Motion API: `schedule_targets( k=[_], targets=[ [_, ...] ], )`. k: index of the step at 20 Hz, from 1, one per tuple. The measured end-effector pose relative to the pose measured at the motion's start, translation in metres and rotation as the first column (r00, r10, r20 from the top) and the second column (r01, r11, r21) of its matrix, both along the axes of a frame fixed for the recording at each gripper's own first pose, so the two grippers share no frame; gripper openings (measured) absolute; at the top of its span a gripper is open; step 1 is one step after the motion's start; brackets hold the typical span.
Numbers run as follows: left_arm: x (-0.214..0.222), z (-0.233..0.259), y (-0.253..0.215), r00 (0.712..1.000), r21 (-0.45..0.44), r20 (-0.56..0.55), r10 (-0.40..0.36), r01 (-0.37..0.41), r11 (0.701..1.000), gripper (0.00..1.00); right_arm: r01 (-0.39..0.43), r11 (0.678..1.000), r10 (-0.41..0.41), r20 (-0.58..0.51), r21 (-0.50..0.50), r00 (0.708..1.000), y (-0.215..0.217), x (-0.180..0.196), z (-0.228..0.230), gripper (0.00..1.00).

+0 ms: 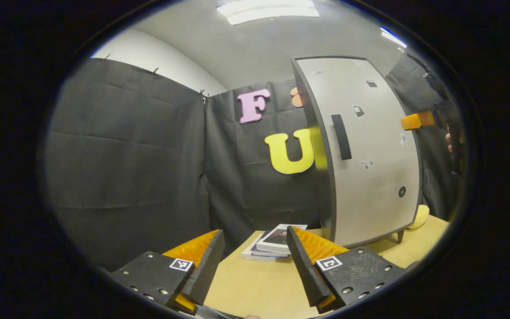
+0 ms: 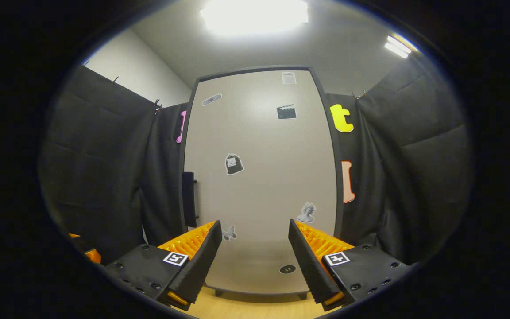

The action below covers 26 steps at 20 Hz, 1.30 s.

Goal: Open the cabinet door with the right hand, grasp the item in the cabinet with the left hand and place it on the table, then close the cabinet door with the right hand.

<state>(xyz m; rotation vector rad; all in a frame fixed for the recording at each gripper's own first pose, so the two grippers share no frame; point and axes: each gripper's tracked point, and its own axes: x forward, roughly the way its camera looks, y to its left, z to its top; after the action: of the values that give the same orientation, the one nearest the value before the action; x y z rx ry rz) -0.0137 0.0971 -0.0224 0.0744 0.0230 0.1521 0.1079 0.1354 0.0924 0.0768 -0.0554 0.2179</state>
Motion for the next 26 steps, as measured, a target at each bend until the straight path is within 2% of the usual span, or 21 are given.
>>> schedule_targets(
  k=[3, 13, 21, 24, 25, 26],
  targets=[
    [-0.007, -0.004, 0.025, 0.999, 0.004, -0.007, 0.037, -0.037, 0.999, 0.84, -0.026, 1.0, 0.026, 0.006, 0.005, 1.0, 0.027, 0.014, 0.008, 0.94],
    [-0.027, -0.033, 0.099, 0.986, -0.009, -0.056, 0.155, -0.156, 0.988, 0.85, -0.087, 0.996, 0.087, -0.022, -0.002, 0.996, 0.117, 0.06, 0.015, 0.96],
    [-0.032, -0.038, 0.124, 0.979, 0.008, -0.067, 0.19, -0.19, 0.982, 0.85, -0.101, 0.993, 0.098, -0.065, -0.054, 0.993, 0.163, 0.1, 0.005, 0.95],
    [-0.033, -0.036, 0.126, 0.979, 0.013, -0.064, 0.196, -0.195, 0.981, 0.85, -0.098, 0.993, 0.092, -0.083, -0.072, 0.992, 0.173, 0.112, 0.0, 0.84],
    [-0.033, -0.035, 0.128, 0.978, 0.014, -0.062, 0.199, -0.198, 0.98, 0.86, -0.096, 0.993, 0.089, -0.092, -0.075, 0.992, 0.174, 0.115, -0.002, 0.84],
    [-0.034, -0.036, 0.129, 0.978, 0.015, -0.063, 0.201, -0.2, 0.98, 0.85, -0.076, 0.994, 0.069, -0.098, -0.074, 0.993, 0.173, 0.119, -0.003, 0.8]
  ],
)
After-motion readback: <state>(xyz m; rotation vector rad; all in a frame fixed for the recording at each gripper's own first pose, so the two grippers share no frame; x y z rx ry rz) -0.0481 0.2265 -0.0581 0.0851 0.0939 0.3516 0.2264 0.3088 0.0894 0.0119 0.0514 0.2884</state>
